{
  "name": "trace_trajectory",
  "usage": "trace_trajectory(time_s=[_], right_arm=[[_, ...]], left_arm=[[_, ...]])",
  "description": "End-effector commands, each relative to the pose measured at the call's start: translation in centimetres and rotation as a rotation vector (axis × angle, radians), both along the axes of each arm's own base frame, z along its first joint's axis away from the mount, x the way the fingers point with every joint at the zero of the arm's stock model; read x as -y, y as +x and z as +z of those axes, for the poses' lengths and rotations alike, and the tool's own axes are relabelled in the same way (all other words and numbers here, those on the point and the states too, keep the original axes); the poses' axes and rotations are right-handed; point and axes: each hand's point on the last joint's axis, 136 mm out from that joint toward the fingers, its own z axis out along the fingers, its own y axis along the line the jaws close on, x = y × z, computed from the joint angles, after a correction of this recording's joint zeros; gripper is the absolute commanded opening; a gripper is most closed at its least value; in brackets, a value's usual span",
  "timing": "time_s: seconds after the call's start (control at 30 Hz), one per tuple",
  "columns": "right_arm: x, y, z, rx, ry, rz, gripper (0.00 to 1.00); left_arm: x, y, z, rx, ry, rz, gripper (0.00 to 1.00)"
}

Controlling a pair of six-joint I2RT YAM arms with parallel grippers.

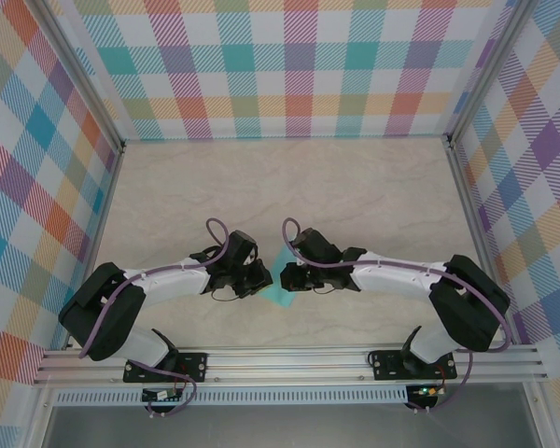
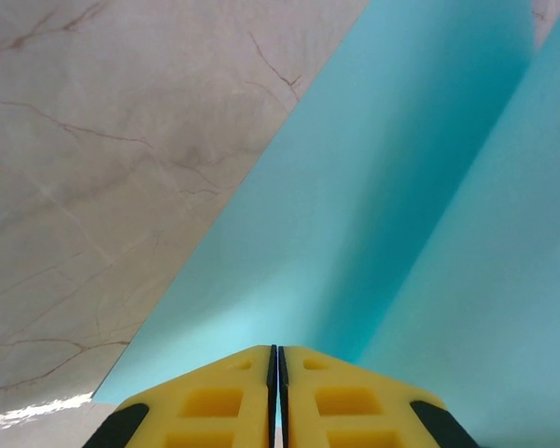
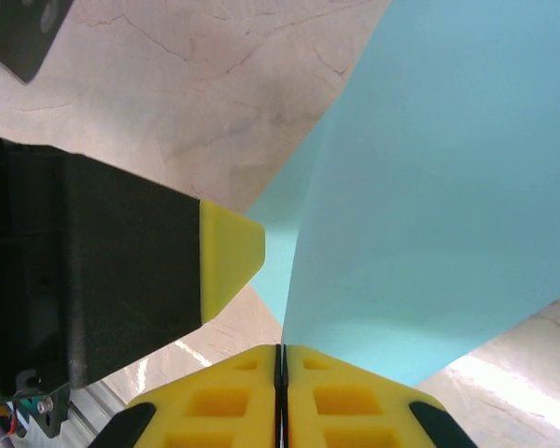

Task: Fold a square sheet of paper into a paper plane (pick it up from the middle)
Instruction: Fold the triangle a second time at the center of the table.

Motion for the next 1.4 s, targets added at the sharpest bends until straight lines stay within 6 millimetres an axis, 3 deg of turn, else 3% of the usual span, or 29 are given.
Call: trace_trajectory(time_s=[0.0,0.33,0.77,1.37], right_arm=[[-0.3,-0.2,-0.1,-0.013,0.051,0.078,0.1],[0.2,0.3,-0.7,-0.043,0.069,0.16,0.13],[-0.5,-0.5,0.5,-0.066,0.158,0.124,0.23],[-0.2,-1.3,0.7,0.107,0.095,0.05,0.34]], left_arm=[[0.2,0.1,0.5,0.021,0.009,-0.011,0.12],[0.8,0.2,1.5,0.038,-0.029,-0.024,0.13],[2.9,0.9,1.7,0.022,-0.123,-0.007,0.15],[3.3,1.3,1.3,0.015,-0.129,0.007,0.15]])
